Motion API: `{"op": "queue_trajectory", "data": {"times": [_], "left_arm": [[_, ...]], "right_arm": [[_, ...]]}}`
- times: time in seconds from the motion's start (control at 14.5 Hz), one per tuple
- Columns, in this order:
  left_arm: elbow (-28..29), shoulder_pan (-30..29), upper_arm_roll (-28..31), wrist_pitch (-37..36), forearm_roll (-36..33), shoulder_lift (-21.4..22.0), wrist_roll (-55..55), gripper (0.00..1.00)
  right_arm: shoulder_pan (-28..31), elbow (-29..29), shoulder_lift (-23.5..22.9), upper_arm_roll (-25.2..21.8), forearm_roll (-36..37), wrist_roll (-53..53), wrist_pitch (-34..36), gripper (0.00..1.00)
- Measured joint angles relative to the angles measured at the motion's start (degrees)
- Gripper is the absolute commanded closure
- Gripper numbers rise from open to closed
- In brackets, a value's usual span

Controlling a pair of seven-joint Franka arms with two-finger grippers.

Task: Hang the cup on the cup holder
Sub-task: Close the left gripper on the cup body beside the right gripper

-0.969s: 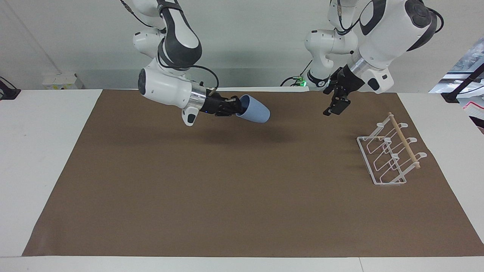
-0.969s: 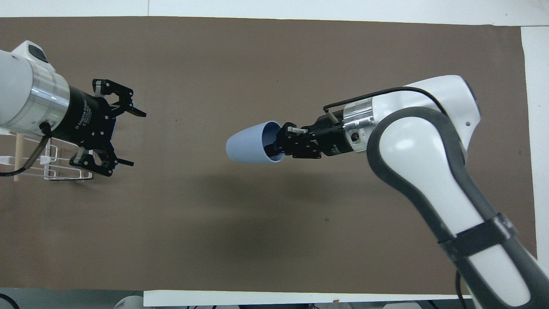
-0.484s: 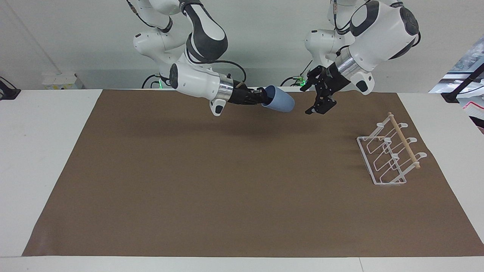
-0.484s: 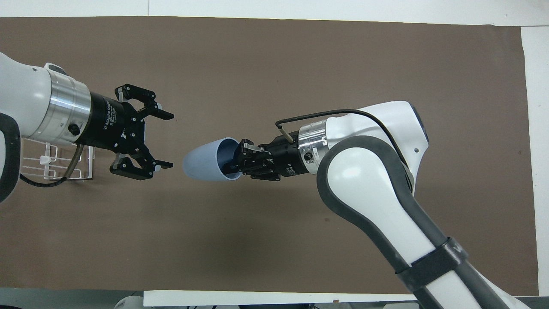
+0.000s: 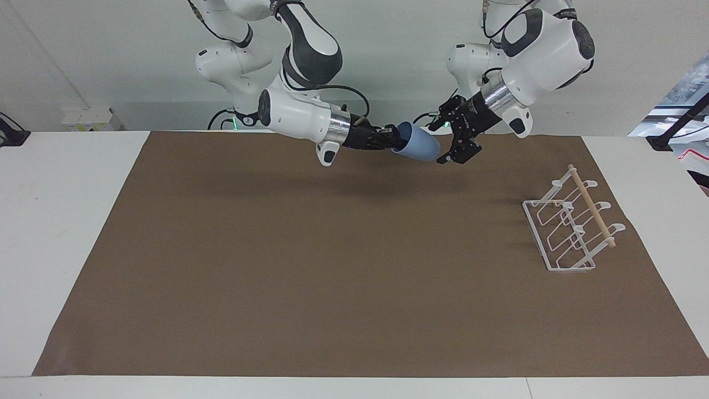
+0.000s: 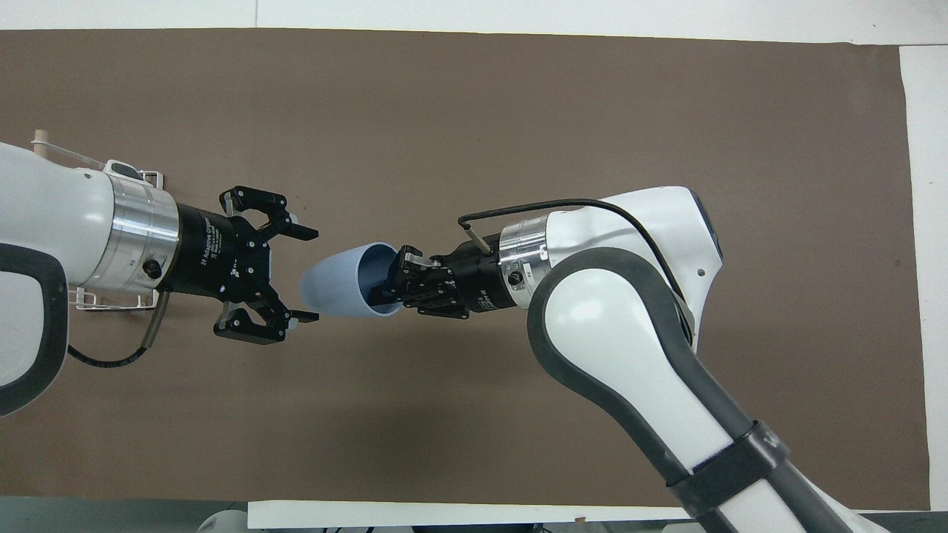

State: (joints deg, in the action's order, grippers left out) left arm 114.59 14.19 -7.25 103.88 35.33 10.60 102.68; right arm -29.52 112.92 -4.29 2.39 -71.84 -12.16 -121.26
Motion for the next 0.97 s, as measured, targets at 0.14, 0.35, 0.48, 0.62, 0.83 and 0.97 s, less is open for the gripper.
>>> {"op": "queue_trajectory", "data": {"times": [0.14,0.35,0.48,0.62,0.83,0.97], "left_arm": [[2.47,0.52,-0.49,1.63,0.09,0.58,-2.13,0.04],[4.06,0.57,-1.1,3.99,1.81,0.71,-3.38,1.0],[4.52,0.55,-1.38,5.83,2.17,0.83,-3.71,1.0],[4.74,0.54,-1.4,6.37,2.69,0.88,-4.14,1.0],[4.81,0.54,-1.41,6.48,2.83,0.89,-4.29,1.0],[4.62,0.55,-1.85,6.62,1.35,0.89,-4.29,1.0]], "right_arm": [[0.0,0.01,0.0,-0.02,0.0,0.0,-0.05,1.0],[0.0,0.01,0.0,-0.02,-0.01,0.0,-0.08,1.0],[0.01,0.07,0.0,-0.07,-0.01,-0.01,-0.18,1.0],[0.01,0.07,-0.01,-0.21,-0.08,-0.02,-0.19,1.0],[0.01,0.08,-0.01,-0.25,-0.08,-0.02,-0.19,0.57],[-0.05,0.16,-0.03,-0.21,-0.08,-0.01,-0.19,0.0]]}}
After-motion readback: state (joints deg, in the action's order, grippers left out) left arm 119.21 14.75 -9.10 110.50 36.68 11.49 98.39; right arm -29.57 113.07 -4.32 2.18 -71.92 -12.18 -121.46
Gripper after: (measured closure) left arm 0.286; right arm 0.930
